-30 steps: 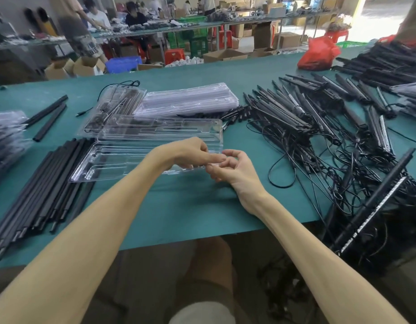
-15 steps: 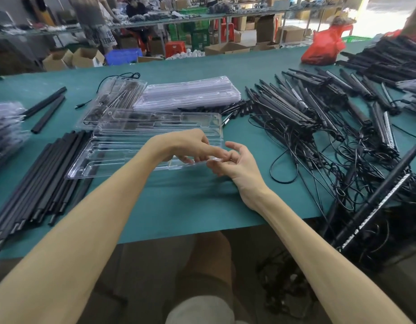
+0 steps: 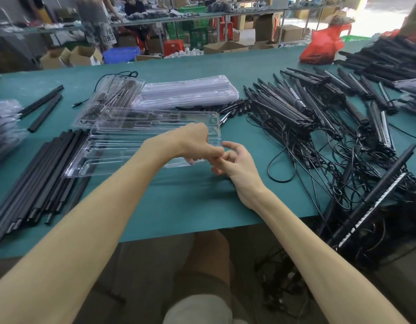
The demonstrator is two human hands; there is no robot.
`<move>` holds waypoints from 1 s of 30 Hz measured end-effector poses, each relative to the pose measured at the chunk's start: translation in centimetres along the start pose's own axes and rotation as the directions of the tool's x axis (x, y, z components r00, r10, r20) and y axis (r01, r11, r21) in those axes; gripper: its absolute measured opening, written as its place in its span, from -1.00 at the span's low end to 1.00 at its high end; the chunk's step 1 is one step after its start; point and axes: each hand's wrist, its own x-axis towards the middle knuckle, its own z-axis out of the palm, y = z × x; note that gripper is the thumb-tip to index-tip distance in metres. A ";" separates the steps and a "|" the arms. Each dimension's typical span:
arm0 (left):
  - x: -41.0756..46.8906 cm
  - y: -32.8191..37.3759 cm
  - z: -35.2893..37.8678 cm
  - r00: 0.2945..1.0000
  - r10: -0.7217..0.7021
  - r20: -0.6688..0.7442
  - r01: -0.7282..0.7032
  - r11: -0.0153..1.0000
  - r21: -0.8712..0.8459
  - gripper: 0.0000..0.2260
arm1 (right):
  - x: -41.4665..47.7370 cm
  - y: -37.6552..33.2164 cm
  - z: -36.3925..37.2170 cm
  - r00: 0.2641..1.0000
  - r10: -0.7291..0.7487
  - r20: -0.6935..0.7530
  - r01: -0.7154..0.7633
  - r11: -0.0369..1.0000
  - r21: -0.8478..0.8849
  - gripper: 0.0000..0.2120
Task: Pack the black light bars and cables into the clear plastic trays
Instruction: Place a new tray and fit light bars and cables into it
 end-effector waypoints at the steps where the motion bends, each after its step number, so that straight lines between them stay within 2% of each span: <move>1: -0.1 0.2 0.0 1.000 0.009 -0.023 -0.008 0.999 0.053 -0.58 | 0.0 0.0 0.0 1.000 0.002 -0.003 -0.002 1.000 0.005 -0.38; 4: -0.4 0.5 0.1 0.996 0.020 -0.085 -0.009 0.992 0.127 -0.58 | 0.0 -0.1 0.1 1.000 0.010 -0.006 -0.010 1.000 0.011 -0.38; 12: -0.7 0.5 0.4 0.986 0.051 -0.156 -0.029 0.989 0.144 -0.52 | 0.0 -0.2 0.0 1.000 0.027 -0.015 -0.027 0.999 0.021 -0.44; 19: -1.2 1.0 0.4 0.979 0.100 -0.178 -0.053 0.966 0.251 -0.50 | -0.1 -0.1 -0.1 1.000 0.026 0.002 -0.026 0.999 0.030 -0.42; 23: -1.5 2.3 0.2 0.957 0.208 -0.201 -0.115 0.911 0.396 -0.55 | 0.0 -0.1 -0.2 0.999 0.034 0.017 -0.035 0.998 0.046 -0.47; 30: -2.0 3.7 0.6 0.953 0.235 -0.191 -0.134 0.892 0.431 -0.67 | 0.0 -0.1 -0.3 0.999 0.037 0.024 -0.038 0.999 0.037 -0.53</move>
